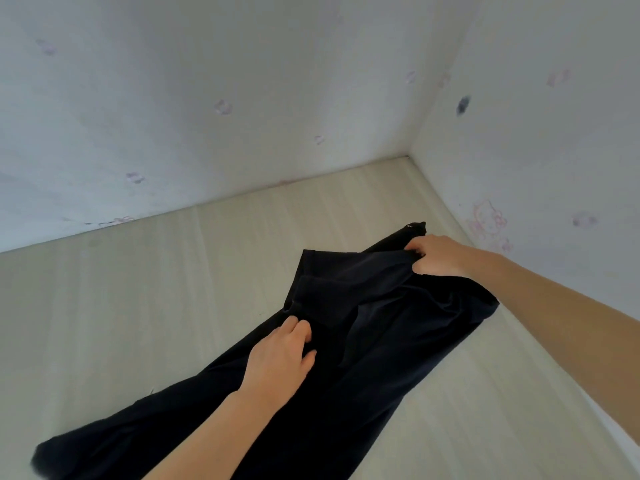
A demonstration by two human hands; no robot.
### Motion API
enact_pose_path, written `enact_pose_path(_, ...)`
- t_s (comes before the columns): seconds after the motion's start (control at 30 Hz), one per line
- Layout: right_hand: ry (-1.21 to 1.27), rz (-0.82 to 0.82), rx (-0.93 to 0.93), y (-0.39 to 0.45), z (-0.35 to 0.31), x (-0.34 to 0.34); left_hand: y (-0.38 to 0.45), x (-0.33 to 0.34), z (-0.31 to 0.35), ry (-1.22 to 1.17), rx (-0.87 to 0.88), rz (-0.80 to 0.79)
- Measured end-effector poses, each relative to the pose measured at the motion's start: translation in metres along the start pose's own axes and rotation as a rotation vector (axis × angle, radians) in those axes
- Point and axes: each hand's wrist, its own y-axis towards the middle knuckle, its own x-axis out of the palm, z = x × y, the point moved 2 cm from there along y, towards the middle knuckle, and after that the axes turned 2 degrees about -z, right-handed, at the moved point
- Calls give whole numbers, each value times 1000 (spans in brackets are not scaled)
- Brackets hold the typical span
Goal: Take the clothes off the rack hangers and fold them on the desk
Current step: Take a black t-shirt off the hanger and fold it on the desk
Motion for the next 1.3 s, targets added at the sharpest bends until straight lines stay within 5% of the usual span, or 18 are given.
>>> enact_pose_path(0.3, -28, 107, -64, 4, -70, 35, -42, -22, -53, 26, -127, 61)
enact_pose_path(0.53, 417, 217, -356, -41, -63, 21, -80, -43, -105, 63, -347, -36)
enact_pose_path(0.63, 81, 227, -432, -53, -35, 31, -92, -42, -106, 45, -311, 10)
enact_pose_path(0.7, -309, 130, -362, -61, -13, 45, -102, -40, -101, 115, -265, 43)
enact_pose_path(0.8, -549, -2, -254, -76, 2, 61, -117, -34, -96, 224, -207, 15)
enact_pose_path(0.9, -544, -33, -192, -88, 0, 70, -134, -30, -92, 269, -161, 6)
enact_pose_path(1.1, -58, 134, -206, -103, -36, 75, -160, -29, -90, 206, -204, -40)
enact_pose_path(1.23, -132, 302, -479, -123, -56, 80, -173, -31, -102, 257, -280, -72)
enact_pose_path(1.3, -438, 294, -617, -139, -53, 88, -182, -32, -106, 326, -303, -78)
